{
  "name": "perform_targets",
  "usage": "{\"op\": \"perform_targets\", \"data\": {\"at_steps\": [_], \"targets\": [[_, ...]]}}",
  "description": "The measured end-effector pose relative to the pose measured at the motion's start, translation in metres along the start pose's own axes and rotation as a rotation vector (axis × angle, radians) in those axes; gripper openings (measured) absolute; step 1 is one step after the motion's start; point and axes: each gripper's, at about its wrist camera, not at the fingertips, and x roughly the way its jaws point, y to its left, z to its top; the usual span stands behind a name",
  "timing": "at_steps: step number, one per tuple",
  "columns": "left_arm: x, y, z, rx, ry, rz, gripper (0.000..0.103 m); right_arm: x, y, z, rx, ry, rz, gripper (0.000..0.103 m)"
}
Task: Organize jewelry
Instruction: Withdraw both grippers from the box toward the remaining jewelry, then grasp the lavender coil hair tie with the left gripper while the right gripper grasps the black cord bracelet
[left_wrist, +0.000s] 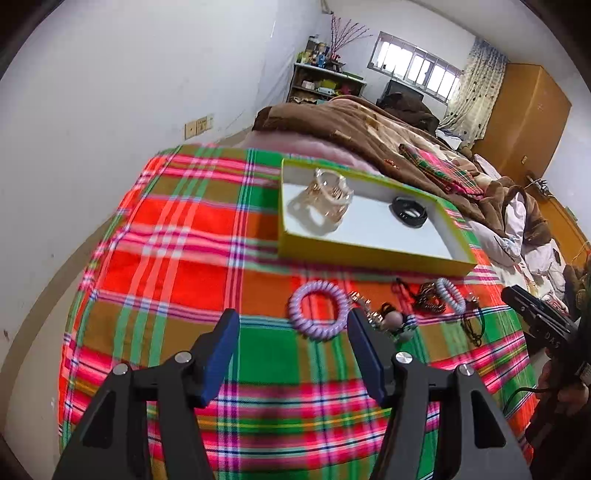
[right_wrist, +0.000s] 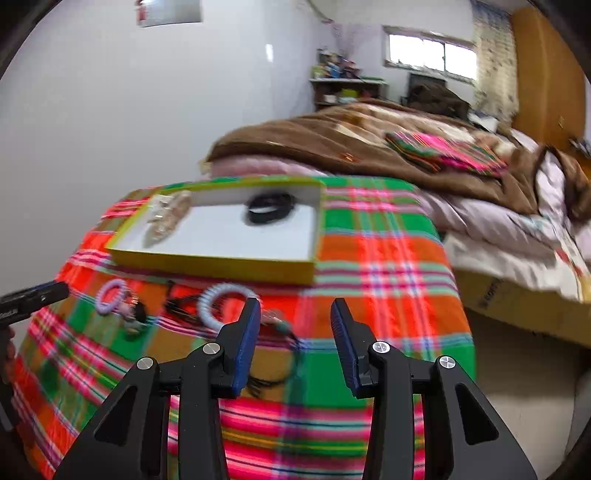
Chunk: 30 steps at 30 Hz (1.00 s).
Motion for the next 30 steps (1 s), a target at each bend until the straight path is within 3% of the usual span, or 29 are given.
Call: {"op": "perform_targets", "data": {"at_steps": [6,19,30], "targets": [[0.010,0.011,-0.008,-0.037,0.037,0.013,0.063,0.008,-0.013,-0.012,0.024,0.039,-0.015,0.041],[0.027,0.012,-0.008,-0.045,0.083,0.023,0.063,0.040,0.008,-0.008,-0.106,0.133,0.055,0.040],[0.039,0.007,0.003,-0.011,0.100,0.052,0.063,0.052,0.021,-0.006,-0.178,0.158,0.037,0.040]]}}
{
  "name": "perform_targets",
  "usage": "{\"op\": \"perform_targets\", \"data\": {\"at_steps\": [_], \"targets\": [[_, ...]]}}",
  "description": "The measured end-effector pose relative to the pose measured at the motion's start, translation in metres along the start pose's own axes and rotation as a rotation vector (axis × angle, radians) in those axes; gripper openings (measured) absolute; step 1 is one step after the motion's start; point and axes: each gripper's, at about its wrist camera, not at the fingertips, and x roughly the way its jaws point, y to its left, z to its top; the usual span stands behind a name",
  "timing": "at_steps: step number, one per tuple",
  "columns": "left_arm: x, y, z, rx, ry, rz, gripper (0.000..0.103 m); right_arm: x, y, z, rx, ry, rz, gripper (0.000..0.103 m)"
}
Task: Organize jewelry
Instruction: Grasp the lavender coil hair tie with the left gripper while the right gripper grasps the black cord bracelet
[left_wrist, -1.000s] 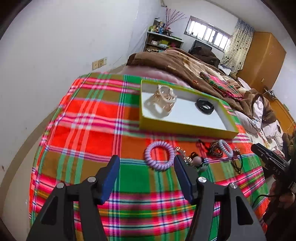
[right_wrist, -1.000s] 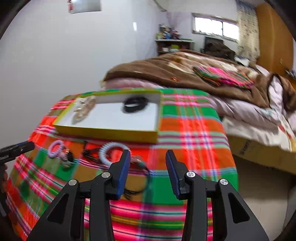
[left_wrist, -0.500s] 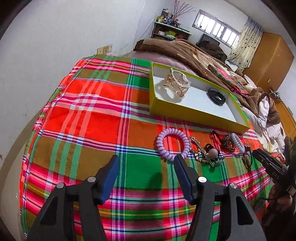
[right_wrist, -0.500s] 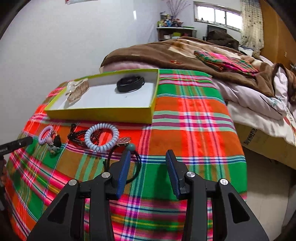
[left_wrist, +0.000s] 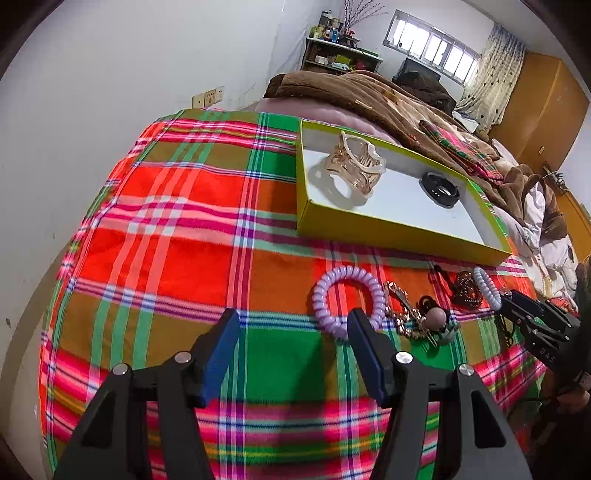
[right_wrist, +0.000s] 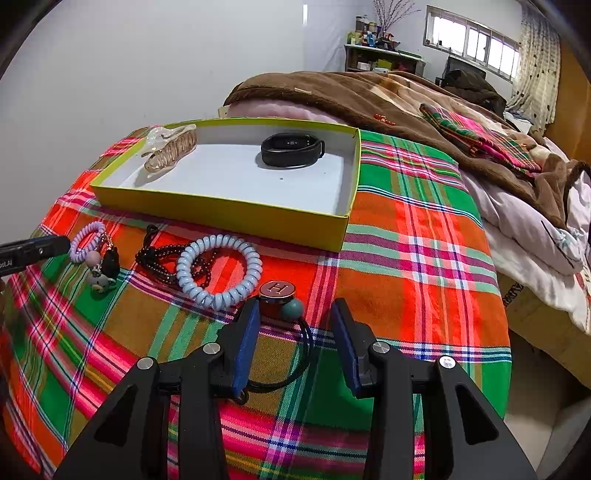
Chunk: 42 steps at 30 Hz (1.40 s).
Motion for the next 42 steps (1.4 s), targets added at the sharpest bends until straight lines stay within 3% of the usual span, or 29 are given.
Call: {"op": "perform_targets", "data": {"at_steps": [2,10,18,22,24,29,33,42], "targets": [[0.003,-0.002,0.004,0.008,0.003,0.013,0.063,0.000,0.001,0.000,-0.003,0.002,-0.002,0.040],[0.015,-0.016,0.013,0.075,0.021,0.073,0.063,0.000,0.001,0.001,-0.004,-0.001,0.001,0.015],[0.020,-0.027,0.010,0.156,0.019,0.142,0.063,-0.004,-0.003,0.000,0.017,-0.019,0.002,0.014],[0.020,-0.025,0.011,0.159,0.020,0.134,0.063,-0.007,-0.006,-0.001,0.034,-0.030,0.002,0.014],[0.020,-0.026,0.012,0.163,0.020,0.129,0.058,-0.009,-0.008,-0.002,0.041,-0.036,0.003,0.014],[0.020,-0.036,0.013,0.204,0.021,0.104,0.027,-0.012,-0.009,-0.003,0.054,-0.044,0.003,0.014],[0.019,-0.039,0.012,0.212,0.023,0.096,0.012,-0.014,-0.010,-0.005,0.062,-0.048,0.004,0.014],[0.011,-0.035,0.012,0.167,0.008,0.063,0.011,-0.020,-0.010,-0.005,0.077,-0.066,0.005,0.014]]}}
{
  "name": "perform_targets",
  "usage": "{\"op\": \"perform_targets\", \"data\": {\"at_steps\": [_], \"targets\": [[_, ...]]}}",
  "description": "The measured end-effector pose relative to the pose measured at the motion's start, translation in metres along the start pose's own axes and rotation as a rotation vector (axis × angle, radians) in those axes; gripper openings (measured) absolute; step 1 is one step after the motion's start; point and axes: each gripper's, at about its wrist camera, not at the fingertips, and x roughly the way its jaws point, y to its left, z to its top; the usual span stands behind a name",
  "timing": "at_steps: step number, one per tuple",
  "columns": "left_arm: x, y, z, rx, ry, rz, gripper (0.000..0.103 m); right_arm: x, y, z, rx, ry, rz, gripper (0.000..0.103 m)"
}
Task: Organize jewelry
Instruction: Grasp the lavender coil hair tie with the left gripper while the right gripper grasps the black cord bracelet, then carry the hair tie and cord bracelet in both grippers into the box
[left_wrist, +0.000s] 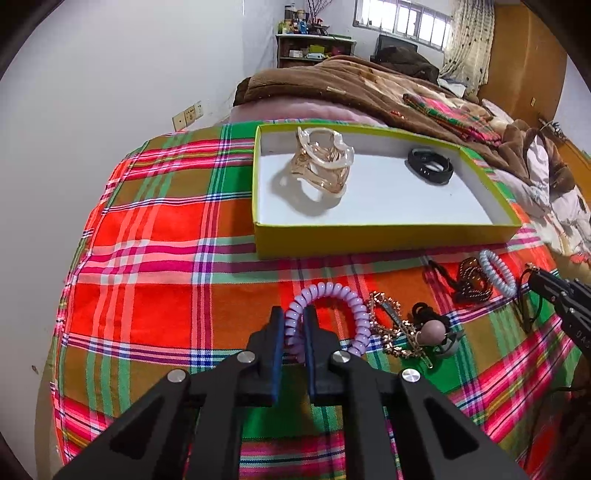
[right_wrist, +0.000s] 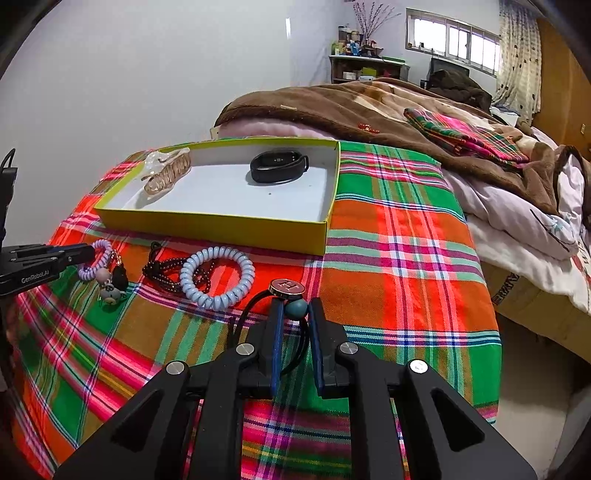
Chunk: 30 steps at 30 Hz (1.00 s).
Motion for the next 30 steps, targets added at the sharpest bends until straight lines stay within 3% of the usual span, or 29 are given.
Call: {"op": "perform_targets", "data": {"at_steps": [16,30], "targets": [[-0.029,-0.006,0.017,-0.011,-0.071,-0.041,0.011,-0.023,-0.003,0.014,0.011,-0.053,-0.006,0.014],[-0.034,-0.024,0.067,-0.001,-0.104,-0.119,0.011,-0.034,-0.002,0.054,0.016,-0.121,-0.005,0.014]]}}
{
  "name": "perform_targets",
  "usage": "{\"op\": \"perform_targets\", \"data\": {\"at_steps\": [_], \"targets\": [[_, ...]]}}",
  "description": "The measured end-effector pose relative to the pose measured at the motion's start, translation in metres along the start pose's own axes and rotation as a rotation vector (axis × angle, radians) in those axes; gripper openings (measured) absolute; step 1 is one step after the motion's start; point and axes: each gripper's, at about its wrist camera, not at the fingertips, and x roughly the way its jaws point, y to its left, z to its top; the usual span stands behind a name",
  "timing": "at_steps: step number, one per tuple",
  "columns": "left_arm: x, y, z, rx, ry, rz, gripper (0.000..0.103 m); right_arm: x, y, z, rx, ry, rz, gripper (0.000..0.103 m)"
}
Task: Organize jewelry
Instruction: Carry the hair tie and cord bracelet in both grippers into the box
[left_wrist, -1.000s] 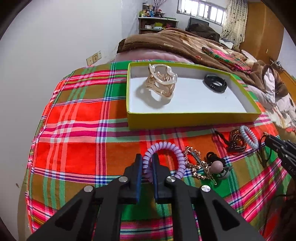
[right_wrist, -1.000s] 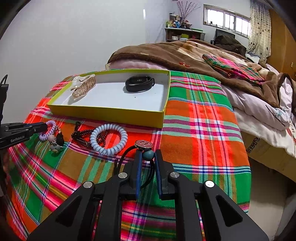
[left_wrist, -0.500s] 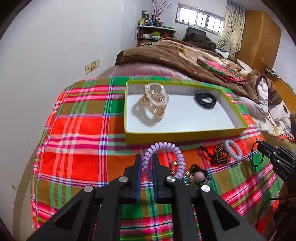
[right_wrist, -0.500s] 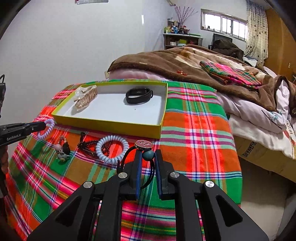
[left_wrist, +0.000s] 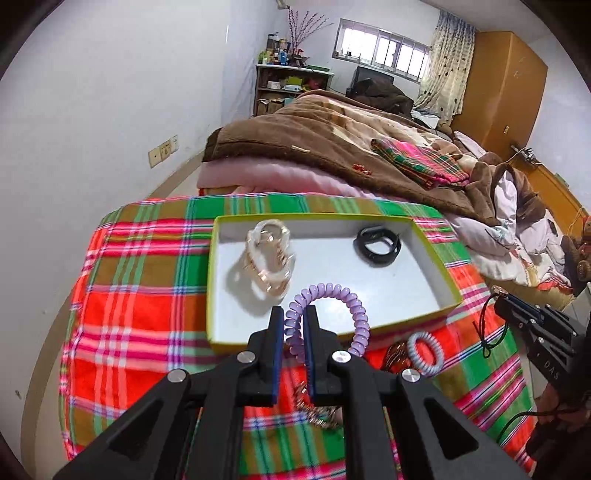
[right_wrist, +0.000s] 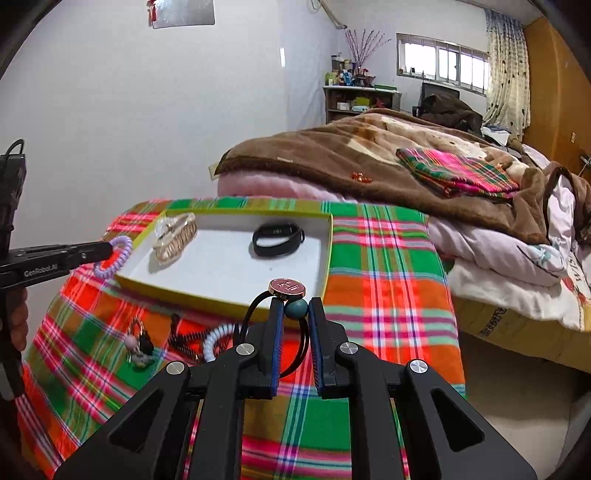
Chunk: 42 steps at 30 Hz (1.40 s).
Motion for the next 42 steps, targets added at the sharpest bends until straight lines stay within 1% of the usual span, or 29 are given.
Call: {"op": "perform_targets", "data": {"at_steps": [5,10,16,23,27,31,35,40,42], "targets": [[0.011,-0.009,0.016,0.004,0.001,-0.023,0.011,0.009,0.000,0.014,0.009,-0.003,0.004,0.014],[0.026,-0.012,0.032,-0.007,0.010,-0.033,0.011,0.028,0.000,0.025,0.021,0.013,0.012,0.014],[0.051,-0.015,0.046,-0.027,0.037,-0.042,0.011,0.053,0.000,0.032,0.037,0.037,0.015,0.014],[0.079,-0.026,0.056,-0.010,0.067,-0.044,0.011,0.083,0.000,0.034,0.032,0.083,0.025,0.014],[0.098,-0.029,0.059,-0.002,0.091,-0.024,0.011,0.096,0.003,0.032,0.022,0.107,0.032,0.014],[0.109,-0.032,0.059,0.008,0.103,-0.018,0.011,0.107,0.002,0.031,0.016,0.127,0.033,0.014],[0.123,-0.036,0.059,0.023,0.132,-0.005,0.011,0.116,0.000,0.028,0.019,0.146,0.033,0.014],[0.133,-0.041,0.057,0.035,0.151,0.001,0.011,0.122,-0.001,0.026,0.014,0.160,0.030,0.014],[0.135,-0.042,0.057,0.045,0.147,0.012,0.011,0.124,0.001,0.027,0.005,0.159,0.026,0.014]]}}
